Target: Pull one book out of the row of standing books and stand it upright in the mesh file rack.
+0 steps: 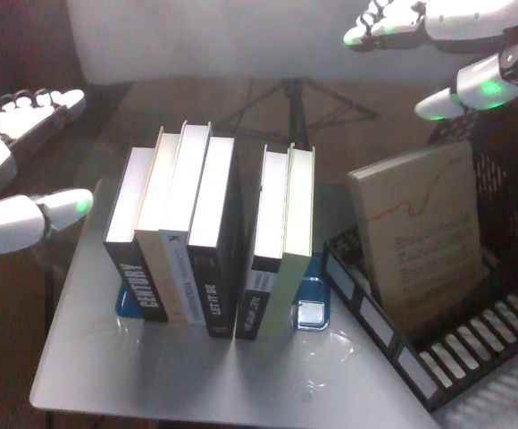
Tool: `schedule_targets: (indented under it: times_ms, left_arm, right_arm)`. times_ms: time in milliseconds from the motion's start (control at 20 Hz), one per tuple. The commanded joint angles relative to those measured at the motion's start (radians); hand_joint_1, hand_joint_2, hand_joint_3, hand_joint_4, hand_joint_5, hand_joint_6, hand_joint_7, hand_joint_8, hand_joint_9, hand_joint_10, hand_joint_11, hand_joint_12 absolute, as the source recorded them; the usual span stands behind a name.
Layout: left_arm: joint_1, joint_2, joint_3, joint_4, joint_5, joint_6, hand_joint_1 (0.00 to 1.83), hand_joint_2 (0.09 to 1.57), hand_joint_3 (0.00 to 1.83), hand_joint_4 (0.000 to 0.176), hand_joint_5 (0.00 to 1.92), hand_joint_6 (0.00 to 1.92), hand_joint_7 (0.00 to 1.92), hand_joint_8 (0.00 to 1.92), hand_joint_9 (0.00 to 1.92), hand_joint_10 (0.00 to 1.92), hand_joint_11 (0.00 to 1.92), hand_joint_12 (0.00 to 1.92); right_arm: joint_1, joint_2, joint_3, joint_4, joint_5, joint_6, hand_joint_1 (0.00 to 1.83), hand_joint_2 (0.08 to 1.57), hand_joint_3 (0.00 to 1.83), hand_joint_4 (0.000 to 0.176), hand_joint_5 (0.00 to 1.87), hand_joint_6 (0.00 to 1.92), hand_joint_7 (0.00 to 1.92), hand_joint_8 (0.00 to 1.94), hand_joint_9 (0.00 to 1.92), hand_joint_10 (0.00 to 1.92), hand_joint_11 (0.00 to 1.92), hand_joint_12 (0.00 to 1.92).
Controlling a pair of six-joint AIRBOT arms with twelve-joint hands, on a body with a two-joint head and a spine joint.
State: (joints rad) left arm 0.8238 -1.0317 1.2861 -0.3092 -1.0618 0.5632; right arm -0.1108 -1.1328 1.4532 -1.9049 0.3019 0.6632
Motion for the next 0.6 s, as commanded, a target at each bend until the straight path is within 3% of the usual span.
schedule_targets:
  times_ms: [0,50,100,150,200,250,300,400,450,550]
  left_arm:
    - [-0.012,0.015,0.004,0.015,-0.109,-0.005,0.38,1.28,0.0,0.107,0.0,0.0,0.0,0.0,0.0,0.0,0.01,0.0]
    - [-0.018,0.015,0.004,0.028,-0.104,-0.005,0.38,1.28,0.0,0.112,0.0,0.0,0.0,0.0,0.0,0.0,0.02,0.01]
    - [-0.035,0.014,0.005,0.056,-0.091,-0.005,0.38,1.28,0.0,0.125,0.0,0.0,0.0,0.0,0.0,0.0,0.02,0.01]
    - [-0.057,0.011,0.007,0.092,-0.075,-0.005,0.41,1.28,0.0,0.122,0.0,0.0,0.0,0.0,0.0,0.0,0.01,0.01]
    - [-0.069,0.008,0.009,0.113,-0.065,-0.005,0.4,1.29,0.0,0.131,0.0,0.0,0.0,0.0,0.0,0.0,0.01,0.01]
    - [-0.084,0.004,0.01,0.144,-0.053,-0.005,0.41,1.28,0.0,0.12,0.0,0.0,0.0,0.0,0.0,0.0,0.03,0.02]
    - [-0.097,0.001,0.01,0.182,-0.044,-0.005,0.36,1.28,0.0,0.105,0.0,0.0,0.0,0.0,0.0,0.0,0.02,0.03]
    - [-0.105,-0.002,0.006,0.221,-0.045,-0.005,0.34,1.27,0.0,0.114,0.0,0.0,0.0,0.0,0.0,0.0,0.0,0.01]
    - [-0.112,-0.002,0.001,0.249,-0.044,-0.059,0.31,1.28,0.0,0.109,0.0,0.0,0.0,0.0,0.0,0.0,0.0,0.0]
    - [-0.124,-0.001,-0.007,0.283,-0.045,-0.067,0.33,1.28,0.0,0.112,0.0,0.0,0.0,0.0,0.0,0.0,0.0,0.0]
  right_arm:
    - [-0.003,0.008,0.006,0.151,-0.003,-0.064,0.41,1.33,0.01,0.011,0.0,0.0,0.0,0.0,0.0,0.0,0.0,0.0]
    - [-0.016,0.013,0.007,0.252,0.016,-0.118,0.41,1.33,0.01,0.039,0.0,0.0,0.0,0.0,0.0,0.0,0.0,0.0]
    - [-0.044,0.026,0.005,0.434,0.064,-0.23,0.37,1.35,0.01,0.048,0.0,0.0,0.0,0.0,0.0,0.0,0.02,0.01]
    - [-0.075,0.045,-0.007,0.596,0.107,-0.323,0.33,1.34,0.01,0.081,0.0,0.0,0.0,0.0,0.0,0.0,0.0,0.0]
    - [-0.097,0.06,-0.021,0.708,0.135,-0.387,0.34,1.33,0.0,0.101,0.0,0.0,0.0,0.0,0.0,0.0,0.0,0.0]
    - [-0.125,0.079,-0.043,0.828,0.167,-0.467,0.33,1.34,0.0,0.056,0.0,0.0,0.0,0.0,0.0,0.0,0.0,0.0]
    - [-0.174,0.104,-0.074,0.991,0.218,-0.573,0.23,1.31,0.0,0.0,0.0,0.0,0.0,0.0,0.0,0.0,0.0,0.0]
    - [-0.252,0.136,-0.115,1.182,0.308,-0.688,0.13,1.28,0.0,0.0,0.0,0.0,0.0,0.0,0.0,0.0,0.0,0.0]
    - [-0.304,0.157,-0.149,1.302,0.374,-0.759,0.02,1.3,0.0,0.009,0.0,0.0,0.0,0.0,0.0,0.0,0.0,0.0]
    - [-0.391,0.178,-0.191,1.459,0.474,-0.853,0.06,1.32,0.01,0.002,0.0,0.0,0.0,0.0,0.0,0.0,0.0,0.0]
